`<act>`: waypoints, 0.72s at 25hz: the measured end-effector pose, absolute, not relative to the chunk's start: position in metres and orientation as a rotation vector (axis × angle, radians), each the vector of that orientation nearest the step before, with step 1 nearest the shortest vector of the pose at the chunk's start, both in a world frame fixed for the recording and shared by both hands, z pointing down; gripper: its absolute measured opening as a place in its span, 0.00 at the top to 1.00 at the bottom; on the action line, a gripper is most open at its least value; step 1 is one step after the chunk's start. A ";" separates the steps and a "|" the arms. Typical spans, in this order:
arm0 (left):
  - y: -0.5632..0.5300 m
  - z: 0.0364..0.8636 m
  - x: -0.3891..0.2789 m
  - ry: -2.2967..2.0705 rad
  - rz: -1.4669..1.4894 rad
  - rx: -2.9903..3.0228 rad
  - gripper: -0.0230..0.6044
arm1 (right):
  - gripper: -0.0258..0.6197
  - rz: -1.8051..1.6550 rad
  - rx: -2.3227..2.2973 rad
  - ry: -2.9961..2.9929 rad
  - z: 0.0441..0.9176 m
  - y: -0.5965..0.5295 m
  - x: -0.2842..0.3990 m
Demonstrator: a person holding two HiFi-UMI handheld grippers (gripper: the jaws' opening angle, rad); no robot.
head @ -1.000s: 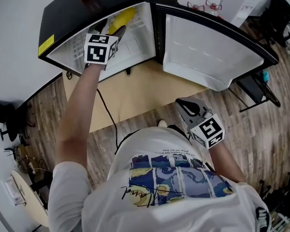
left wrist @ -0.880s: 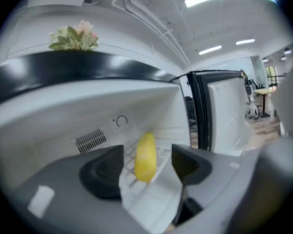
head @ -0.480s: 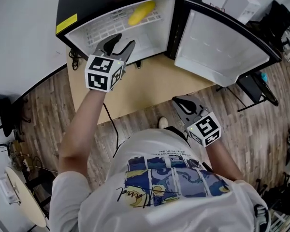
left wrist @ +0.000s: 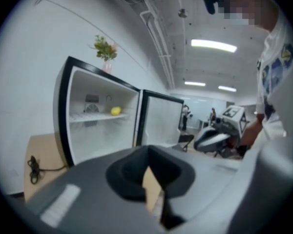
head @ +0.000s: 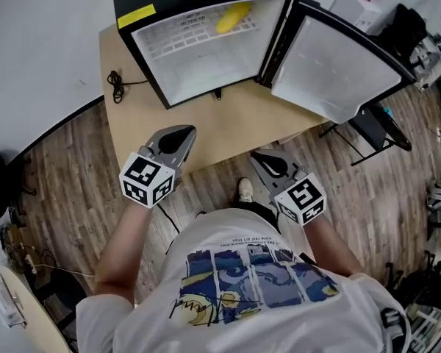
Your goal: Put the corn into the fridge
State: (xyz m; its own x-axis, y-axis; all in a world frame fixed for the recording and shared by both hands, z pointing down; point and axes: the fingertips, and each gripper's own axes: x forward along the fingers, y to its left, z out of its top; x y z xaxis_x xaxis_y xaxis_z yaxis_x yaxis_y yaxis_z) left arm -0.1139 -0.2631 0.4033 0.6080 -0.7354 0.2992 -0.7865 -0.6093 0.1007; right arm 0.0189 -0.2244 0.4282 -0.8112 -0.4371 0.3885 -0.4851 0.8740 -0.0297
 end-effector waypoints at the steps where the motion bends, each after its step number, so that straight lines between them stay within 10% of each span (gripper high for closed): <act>1: -0.247 0.407 -0.115 -1.217 0.307 2.604 0.95 | 0.94 0.175 0.687 -2.669 0.427 -0.219 0.015; 18: -0.073 0.449 -0.147 -1.052 0.298 2.562 0.95 | 0.94 0.149 0.704 -2.630 0.432 -0.114 -0.041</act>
State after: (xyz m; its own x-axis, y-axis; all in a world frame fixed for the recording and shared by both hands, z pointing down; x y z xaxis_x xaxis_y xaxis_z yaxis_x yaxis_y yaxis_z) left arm -0.1472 -0.0732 0.4490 0.7013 -0.6358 0.3222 -0.7104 -0.6606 0.2426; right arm -0.0414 -0.1137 0.4317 -0.7875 -0.4549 0.4159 -0.4989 0.8667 0.0034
